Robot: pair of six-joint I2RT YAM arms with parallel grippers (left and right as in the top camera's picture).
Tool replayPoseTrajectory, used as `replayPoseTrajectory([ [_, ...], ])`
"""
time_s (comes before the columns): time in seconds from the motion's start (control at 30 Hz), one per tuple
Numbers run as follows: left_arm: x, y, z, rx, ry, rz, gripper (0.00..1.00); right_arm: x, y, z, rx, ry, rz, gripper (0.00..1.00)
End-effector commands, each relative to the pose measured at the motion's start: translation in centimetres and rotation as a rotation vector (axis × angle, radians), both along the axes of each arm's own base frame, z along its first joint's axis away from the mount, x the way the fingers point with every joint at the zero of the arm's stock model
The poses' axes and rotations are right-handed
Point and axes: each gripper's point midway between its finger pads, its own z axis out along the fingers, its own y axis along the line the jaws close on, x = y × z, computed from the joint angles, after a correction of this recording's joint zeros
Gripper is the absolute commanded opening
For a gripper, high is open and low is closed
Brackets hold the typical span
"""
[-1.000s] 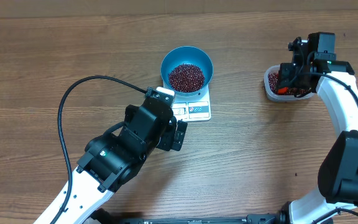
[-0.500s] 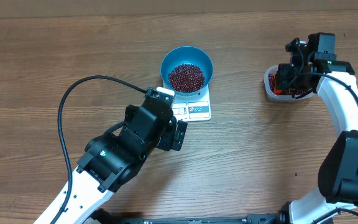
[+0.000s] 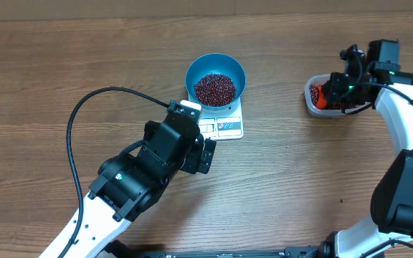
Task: Scoop item into bowl and weigh 150g on scale
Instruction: 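Lower the red scoop into the beans and drag it to fill, then lift the filled scoop and carry it left over the blue bowl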
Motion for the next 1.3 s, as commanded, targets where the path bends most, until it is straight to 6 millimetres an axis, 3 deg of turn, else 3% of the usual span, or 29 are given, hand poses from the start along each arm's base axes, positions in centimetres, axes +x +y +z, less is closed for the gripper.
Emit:
replayPoseTrajectory([
  [0.0,0.0,-0.1,-0.2,0.011,0.0,-0.017,0.99,0.4,0.5,1.3,0.158,-0.013,-0.041,0.04],
  [0.17,0.0,-0.1,-0.2,0.011,0.0,-0.017,1.0,-0.2,0.0,2.0,0.27,-0.016,-0.049,0.04],
  [0.87,0.0,-0.1,-0.2,0.011,0.0,-0.017,0.99,-1.0,-4.7,2.2,0.319,-0.022,-0.176,0.04],
  [1.13,0.0,-0.1,-0.2,0.011,0.0,-0.017,0.99,-1.5,-6.4,3.9,0.449,-0.08,-0.196,0.04],
  [1.27,0.0,-0.1,-0.2,0.011,0.0,-0.017,1.0,-1.6,-6.3,4.9,0.524,-0.112,-0.178,0.04],
])
